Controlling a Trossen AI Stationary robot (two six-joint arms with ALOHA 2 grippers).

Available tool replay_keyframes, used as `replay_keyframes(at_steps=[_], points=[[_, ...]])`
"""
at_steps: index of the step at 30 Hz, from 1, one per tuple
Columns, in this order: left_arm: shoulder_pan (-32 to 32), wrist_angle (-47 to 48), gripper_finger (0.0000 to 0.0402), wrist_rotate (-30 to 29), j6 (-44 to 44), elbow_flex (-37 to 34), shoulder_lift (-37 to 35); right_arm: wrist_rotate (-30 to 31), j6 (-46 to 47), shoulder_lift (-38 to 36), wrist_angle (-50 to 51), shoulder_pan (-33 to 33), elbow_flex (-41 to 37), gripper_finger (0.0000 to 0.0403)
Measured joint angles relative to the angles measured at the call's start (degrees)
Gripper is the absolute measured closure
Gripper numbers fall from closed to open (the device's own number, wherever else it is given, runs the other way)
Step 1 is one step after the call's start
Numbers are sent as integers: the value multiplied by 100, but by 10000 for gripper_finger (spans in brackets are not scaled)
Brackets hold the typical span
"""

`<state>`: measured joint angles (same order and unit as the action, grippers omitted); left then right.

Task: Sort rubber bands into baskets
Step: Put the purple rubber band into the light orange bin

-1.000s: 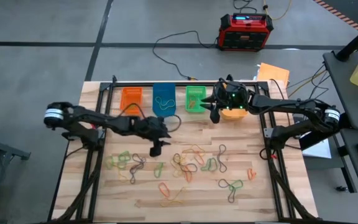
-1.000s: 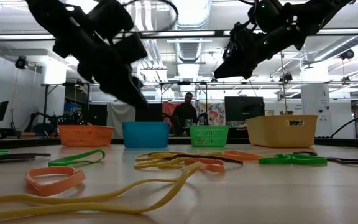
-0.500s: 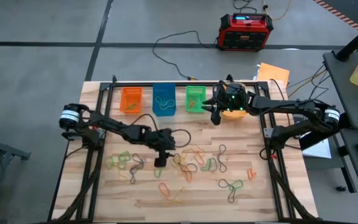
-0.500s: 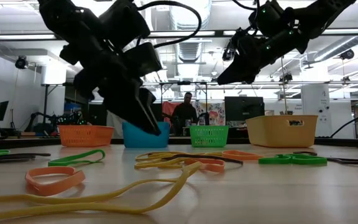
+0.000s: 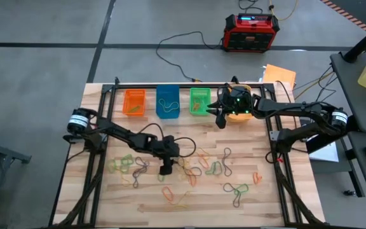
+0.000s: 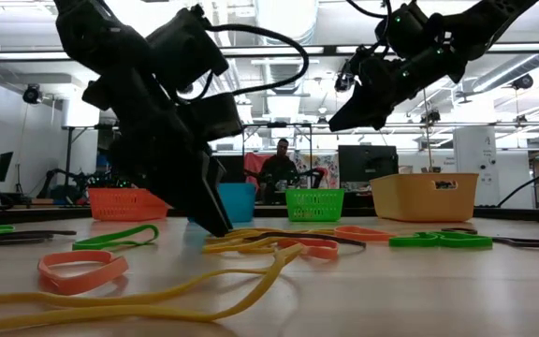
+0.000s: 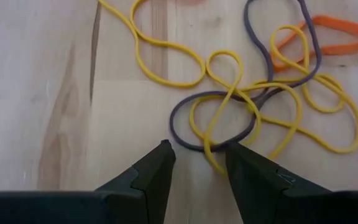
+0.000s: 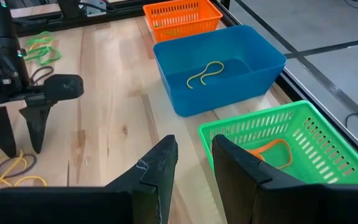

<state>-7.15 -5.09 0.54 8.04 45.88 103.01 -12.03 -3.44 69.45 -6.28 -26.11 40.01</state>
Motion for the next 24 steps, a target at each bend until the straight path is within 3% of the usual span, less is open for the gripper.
replay_keyframes(at_steps=[4, 11, 24], points=[[-75, -34, 288, -195, -1, -1, 56, 0, -2, 0, 0, 0, 0, 305], [-206, 38, 392, -389, 6, -3, 24, 0, -13, 0, 2, 0, -2, 305], [-204, 719, 401, -373, -178, -47, -860, 0, -15, 0, 121, 0, -4, 305]])
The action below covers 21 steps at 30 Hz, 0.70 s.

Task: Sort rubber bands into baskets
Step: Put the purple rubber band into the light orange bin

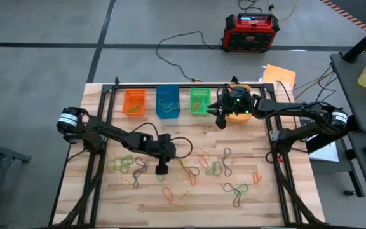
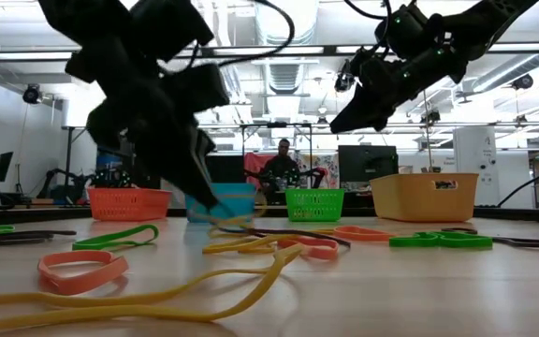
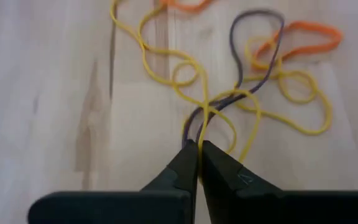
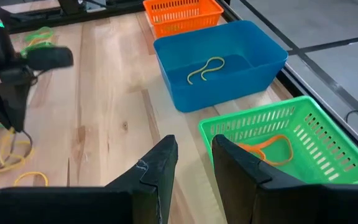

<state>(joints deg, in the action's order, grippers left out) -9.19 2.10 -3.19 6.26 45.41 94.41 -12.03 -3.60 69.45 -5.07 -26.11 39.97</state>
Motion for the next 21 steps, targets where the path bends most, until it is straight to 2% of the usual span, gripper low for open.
replay_keyframes(at_steps=[9, 12, 14, 16, 18, 21], points=[[8, 1, 401, -38, -77, 53, -732, 0, -2, 2, 169, 0, -7, 305], [0, 527, 400, -91, 38, 64, -988, 0, -2, 2, 179, 0, -7, 305], [-3, 823, 400, -370, 109, 142, -1223, 0, -2, 2, 185, 0, -7, 305], [0, 635, 400, -666, 206, 167, -1393, 0, -2, 2, 181, 0, -7, 305], [9, 722, 400, -366, 194, 173, -1386, 0, -4, 2, 182, 0, -7, 305], [-6, 1613, 400, -86, 288, 247, -1390, 0, -4, 2, 185, 0, -7, 305]])
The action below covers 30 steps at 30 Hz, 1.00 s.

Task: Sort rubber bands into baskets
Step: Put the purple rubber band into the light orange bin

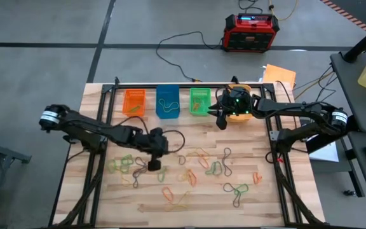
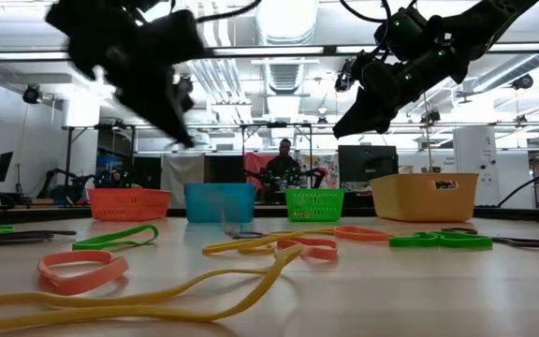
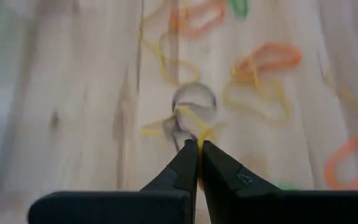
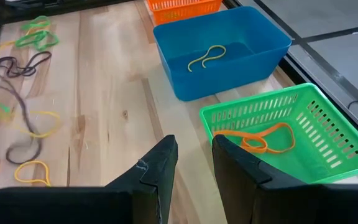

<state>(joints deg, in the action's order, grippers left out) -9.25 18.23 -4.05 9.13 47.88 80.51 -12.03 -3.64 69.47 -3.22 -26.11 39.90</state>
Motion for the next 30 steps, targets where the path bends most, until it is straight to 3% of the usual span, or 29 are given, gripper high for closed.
replay_keyframes(at_steps=[4, 16, 30], points=[[19, -44, 399, -288, 177, 139, -101, 2, -11, 0, -3, 0, 0, 305], [25, 218, 394, -200, 435, 74, 501, 2, -86, -1, -3, 0, -52, 305], [23, 1142, 325, -94, 938, 72, 588, 4, -39, 0, -48, 0, -144, 305]])
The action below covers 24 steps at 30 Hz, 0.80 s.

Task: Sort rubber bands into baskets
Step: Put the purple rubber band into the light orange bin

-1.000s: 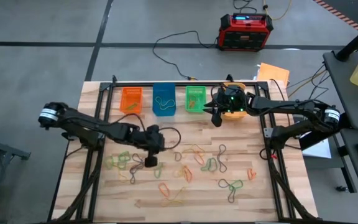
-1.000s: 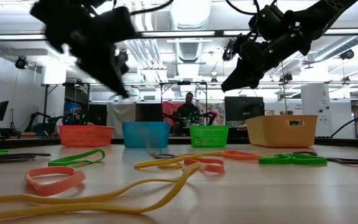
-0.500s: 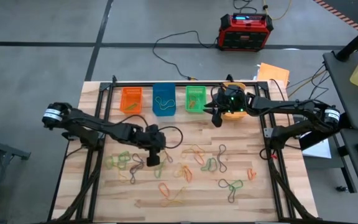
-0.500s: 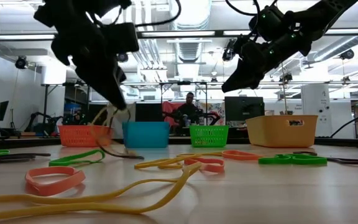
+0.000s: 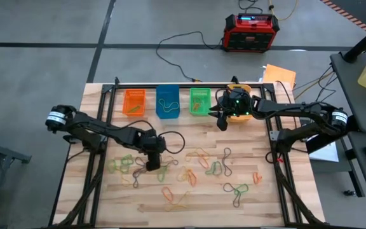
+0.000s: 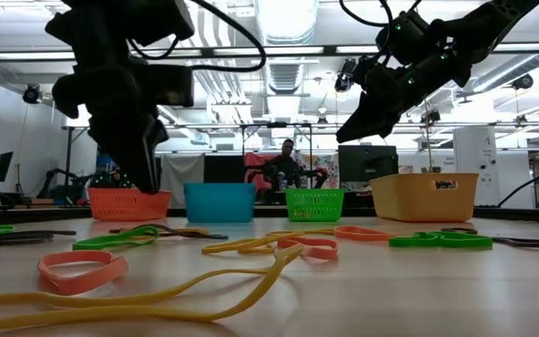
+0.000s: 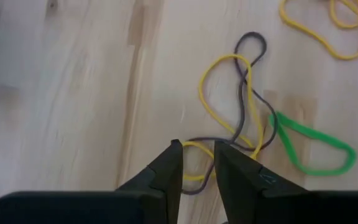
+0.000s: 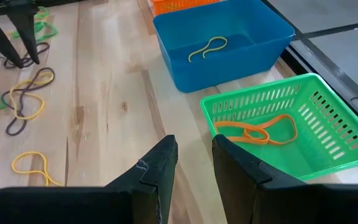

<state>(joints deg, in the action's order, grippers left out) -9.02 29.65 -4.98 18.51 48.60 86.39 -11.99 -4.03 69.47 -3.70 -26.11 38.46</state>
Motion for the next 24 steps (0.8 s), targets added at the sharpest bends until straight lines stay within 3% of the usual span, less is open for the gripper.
replay_keyframes(at_steps=[17, 24], points=[[-24, 182, 326, 200, 427, -509, 57, 2, 38, 0, 0, 0, -43, 305], [-255, 137, 326, 129, 22, -550, 57, 2, 39, 0, -2, 0, -74, 305]])
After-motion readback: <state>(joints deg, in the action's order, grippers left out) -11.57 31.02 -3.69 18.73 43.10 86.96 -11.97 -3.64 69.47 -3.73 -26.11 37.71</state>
